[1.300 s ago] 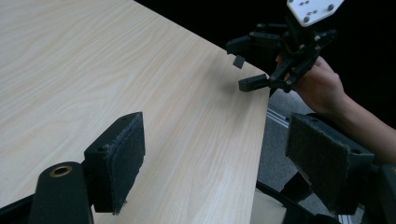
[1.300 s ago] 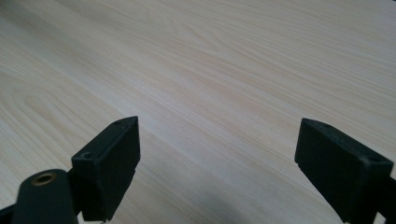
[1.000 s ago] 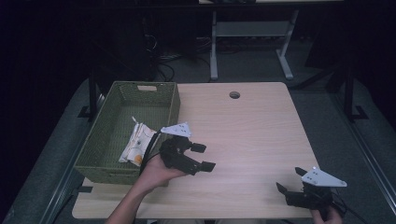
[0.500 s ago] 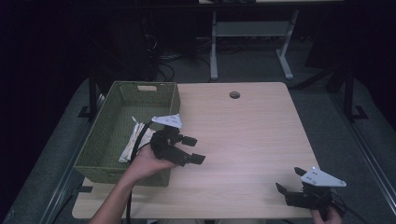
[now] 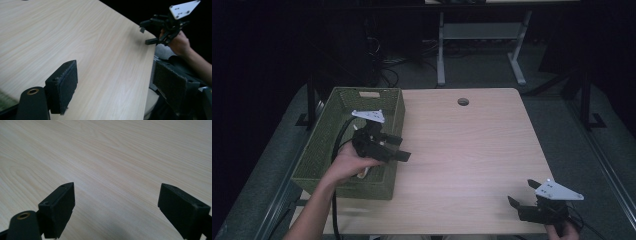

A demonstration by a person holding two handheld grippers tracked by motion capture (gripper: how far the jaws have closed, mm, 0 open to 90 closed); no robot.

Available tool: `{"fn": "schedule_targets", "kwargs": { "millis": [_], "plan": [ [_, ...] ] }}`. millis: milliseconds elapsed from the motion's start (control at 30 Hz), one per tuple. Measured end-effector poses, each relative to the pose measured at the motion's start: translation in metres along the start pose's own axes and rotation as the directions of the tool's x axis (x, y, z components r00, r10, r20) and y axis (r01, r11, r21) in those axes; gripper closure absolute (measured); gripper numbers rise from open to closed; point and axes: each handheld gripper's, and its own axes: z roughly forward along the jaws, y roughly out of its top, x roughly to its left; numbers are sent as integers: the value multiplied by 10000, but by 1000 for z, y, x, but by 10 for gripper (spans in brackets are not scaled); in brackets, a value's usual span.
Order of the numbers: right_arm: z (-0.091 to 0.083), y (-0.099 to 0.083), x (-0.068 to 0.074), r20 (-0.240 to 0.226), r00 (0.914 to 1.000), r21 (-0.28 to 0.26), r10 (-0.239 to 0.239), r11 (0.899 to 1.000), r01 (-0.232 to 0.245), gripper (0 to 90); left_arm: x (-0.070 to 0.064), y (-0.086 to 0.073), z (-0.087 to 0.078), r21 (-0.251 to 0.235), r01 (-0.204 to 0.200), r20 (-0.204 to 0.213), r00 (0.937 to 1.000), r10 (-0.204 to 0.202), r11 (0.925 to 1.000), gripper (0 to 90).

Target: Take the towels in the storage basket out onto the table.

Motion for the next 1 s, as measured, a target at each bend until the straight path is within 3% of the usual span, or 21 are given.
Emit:
{"fn": "schedule_targets", "kwargs": {
  "millis": [533,733,867,967,1000],
  "plan": [
    [-1,0,0,-23,10000,-7,-38,10000,38,139,29,-12,-26,55,497,-540,9973,-493,9987,243],
    [-2,0,0,-29,10000,-34,19,10000,-19,139,46,-18,-37,5,1048,-890,9906,-1044,9945,255],
    [-2,0,0,-74,9999,-27,-85,10000,85,139,54,-23,-41,27,1194,-1006,9878,-1185,9928,260],
    [-2,0,0,-109,9999,11,-102,9999,102,138,62,-32,-44,-40,1498,-1168,9819,-1493,9887,259],
    [-1,0,1,-118,9999,13,-101,9999,101,139,67,-38,-46,-59,1663,-1394,9763,-1655,9861,259]
  ]
}}
